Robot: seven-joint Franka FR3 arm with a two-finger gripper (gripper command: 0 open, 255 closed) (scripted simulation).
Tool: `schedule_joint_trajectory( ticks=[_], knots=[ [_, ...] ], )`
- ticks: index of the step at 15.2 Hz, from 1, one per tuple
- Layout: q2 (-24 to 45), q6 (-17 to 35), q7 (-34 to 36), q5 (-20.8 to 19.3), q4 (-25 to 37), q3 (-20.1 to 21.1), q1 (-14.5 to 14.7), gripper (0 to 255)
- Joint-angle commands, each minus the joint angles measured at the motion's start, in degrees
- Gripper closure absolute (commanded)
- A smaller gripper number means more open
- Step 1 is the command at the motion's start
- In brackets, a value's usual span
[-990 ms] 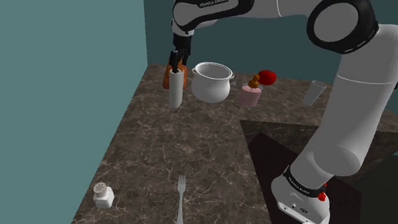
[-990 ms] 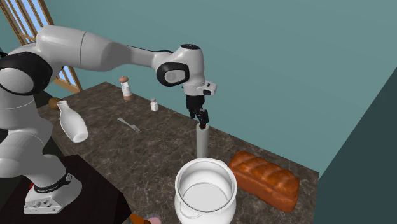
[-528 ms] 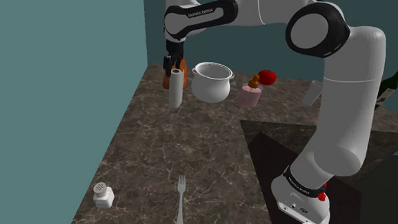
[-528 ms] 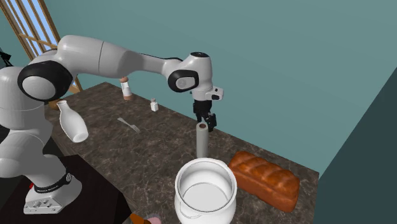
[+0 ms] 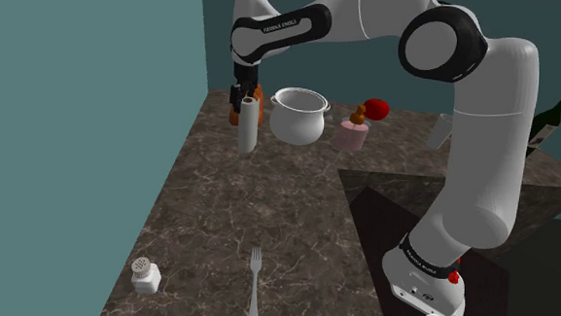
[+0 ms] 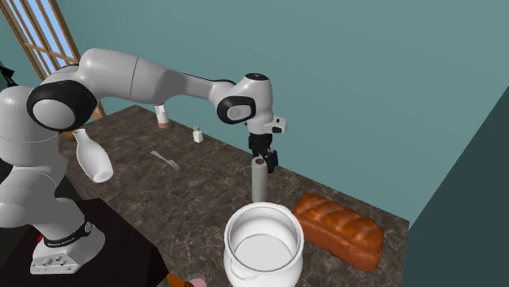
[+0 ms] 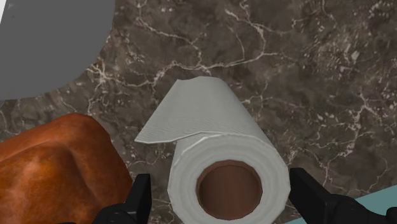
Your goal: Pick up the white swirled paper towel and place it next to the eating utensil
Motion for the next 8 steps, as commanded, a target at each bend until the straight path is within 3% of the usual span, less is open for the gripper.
schedule_joint_trajectory(
  ticks=[1,3,4,8],
  knots=[
    [0.0,0.0,0.0,0.0,0.0,0.0,0.0,0],
    [0.0,0.0,0.0,0.0,0.0,0.0,0.0,0],
    [0.0,0.0,0.0,0.0,0.0,0.0,0.0,255],
    [0.0,0.0,0.0,0.0,0.0,0.0,0.0,255]
  ],
)
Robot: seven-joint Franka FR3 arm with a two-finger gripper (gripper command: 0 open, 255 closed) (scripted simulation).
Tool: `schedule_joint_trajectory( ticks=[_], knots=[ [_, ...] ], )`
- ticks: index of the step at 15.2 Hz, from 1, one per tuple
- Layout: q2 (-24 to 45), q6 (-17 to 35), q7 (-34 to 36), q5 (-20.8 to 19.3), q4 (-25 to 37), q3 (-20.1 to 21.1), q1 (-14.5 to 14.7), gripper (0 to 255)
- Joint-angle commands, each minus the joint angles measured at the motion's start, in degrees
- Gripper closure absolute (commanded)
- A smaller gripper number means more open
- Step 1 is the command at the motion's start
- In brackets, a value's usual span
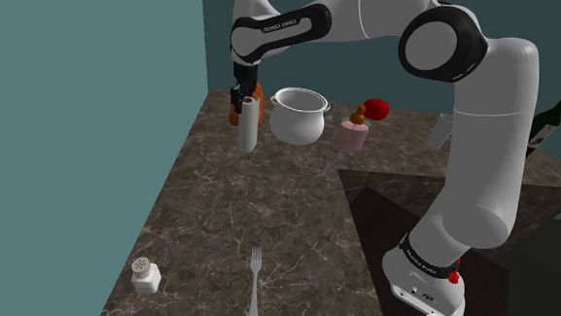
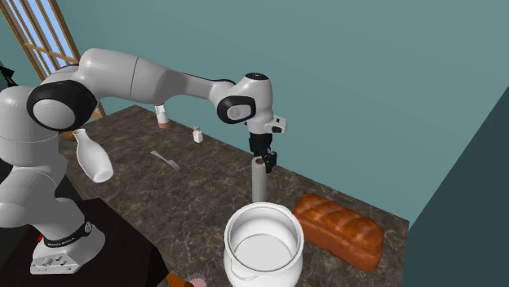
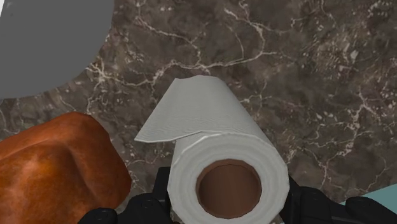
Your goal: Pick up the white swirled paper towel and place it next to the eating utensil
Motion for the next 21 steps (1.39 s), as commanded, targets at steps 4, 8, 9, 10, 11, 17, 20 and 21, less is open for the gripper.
schedule_joint_trajectory(
  ticks=[4,8,9,10,11,17,20,21],
  knots=[
    [0.1,-0.1,0.0,0.0,0.1,-0.1,-0.1,255],
    [-0.6,-2.0,-0.1,0.0,1.3,0.0,0.0,255],
    [-0.7,-2.7,-0.1,0.0,1.9,0.0,0.0,255],
    [-0.9,-3.4,-0.2,0.1,2.4,0.0,0.0,255],
    [-1.1,-4.1,-0.2,0.1,3.0,0.0,0.0,255],
    [-1.7,-8.4,-0.4,0.2,6.7,0.0,0.0,255],
    [-1.8,-10.6,-0.5,0.2,8.8,0.0,0.0,255],
    [-1.8,-11.4,-0.5,0.2,9.5,0.0,0.0,255]
  ],
)
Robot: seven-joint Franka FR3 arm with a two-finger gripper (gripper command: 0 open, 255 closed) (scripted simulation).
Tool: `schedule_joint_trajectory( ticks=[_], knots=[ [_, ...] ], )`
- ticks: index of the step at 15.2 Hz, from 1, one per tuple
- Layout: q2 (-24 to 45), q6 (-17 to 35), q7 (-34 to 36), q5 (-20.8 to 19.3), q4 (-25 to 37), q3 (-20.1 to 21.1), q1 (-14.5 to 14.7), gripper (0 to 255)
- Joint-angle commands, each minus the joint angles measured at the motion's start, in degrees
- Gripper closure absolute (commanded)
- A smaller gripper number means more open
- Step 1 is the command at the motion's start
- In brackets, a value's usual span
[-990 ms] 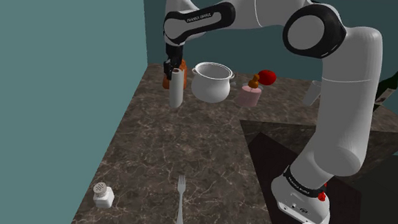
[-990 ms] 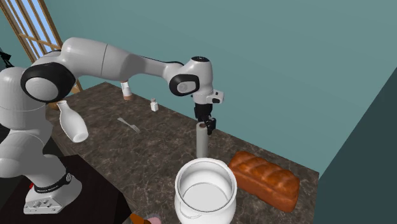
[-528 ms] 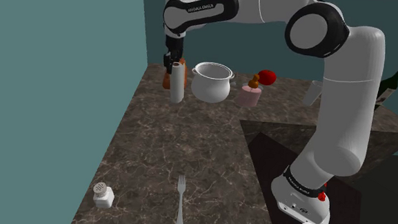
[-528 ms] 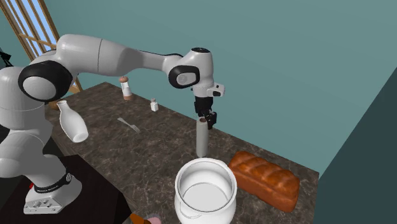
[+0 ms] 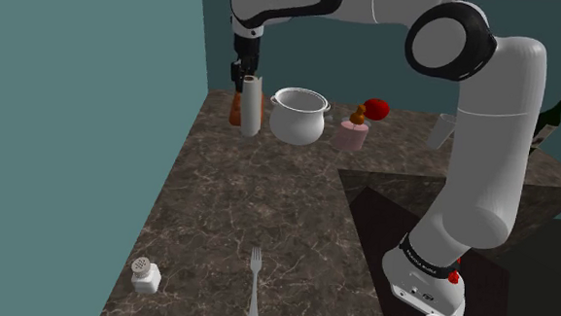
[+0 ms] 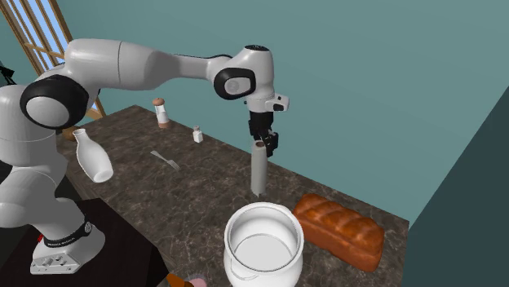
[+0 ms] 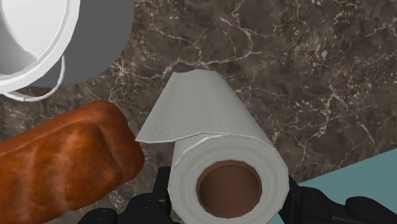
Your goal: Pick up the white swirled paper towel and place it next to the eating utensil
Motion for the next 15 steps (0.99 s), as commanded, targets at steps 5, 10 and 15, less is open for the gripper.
schedule_joint_trajectory(
  ticks=[5,10,15],
  knots=[
    [-4.8,-1.7,0.9,0.0,-3.2,0.3,0.6,255],
    [-15.8,-0.5,3.7,0.1,-15.5,1.4,2.1,255],
    [-25.7,-1.1,6.5,0.6,-24.9,2.8,3.7,255]
  ],
)
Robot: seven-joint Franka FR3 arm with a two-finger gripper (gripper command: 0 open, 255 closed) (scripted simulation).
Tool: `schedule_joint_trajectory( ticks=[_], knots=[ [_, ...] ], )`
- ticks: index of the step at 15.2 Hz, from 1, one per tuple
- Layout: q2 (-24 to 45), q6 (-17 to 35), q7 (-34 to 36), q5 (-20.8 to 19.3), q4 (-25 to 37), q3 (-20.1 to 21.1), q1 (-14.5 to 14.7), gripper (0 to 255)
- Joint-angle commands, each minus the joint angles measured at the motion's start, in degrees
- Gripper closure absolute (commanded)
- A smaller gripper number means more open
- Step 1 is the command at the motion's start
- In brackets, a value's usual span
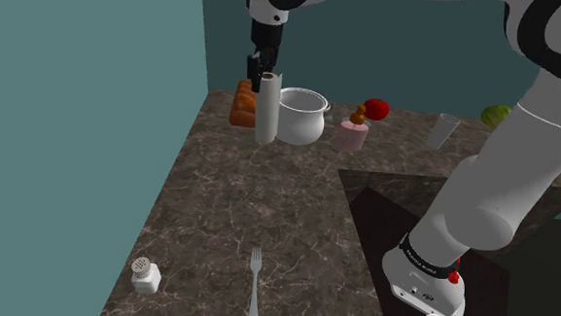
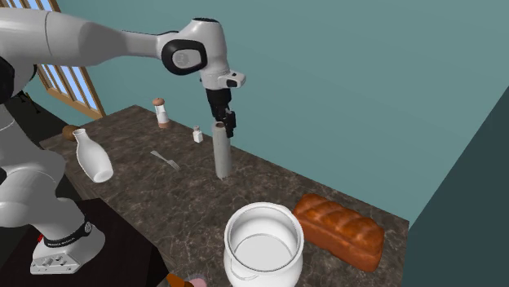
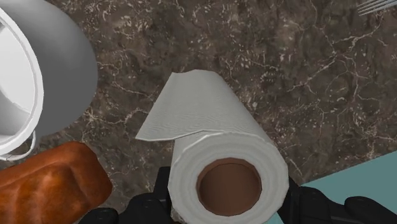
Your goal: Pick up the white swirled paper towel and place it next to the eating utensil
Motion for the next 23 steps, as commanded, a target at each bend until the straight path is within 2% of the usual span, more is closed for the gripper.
schedule_joint_trajectory(
  ticks=[1,12,23],
  knots=[
    [-4.0,-0.3,1.3,0.3,-3.7,0.7,0.7,255],
    [-22.9,-6.9,8.3,3.3,-16.2,5.1,4.6,255],
    [-37.7,-17.7,17.0,8.5,-19.9,11.0,9.2,255]
  ],
)
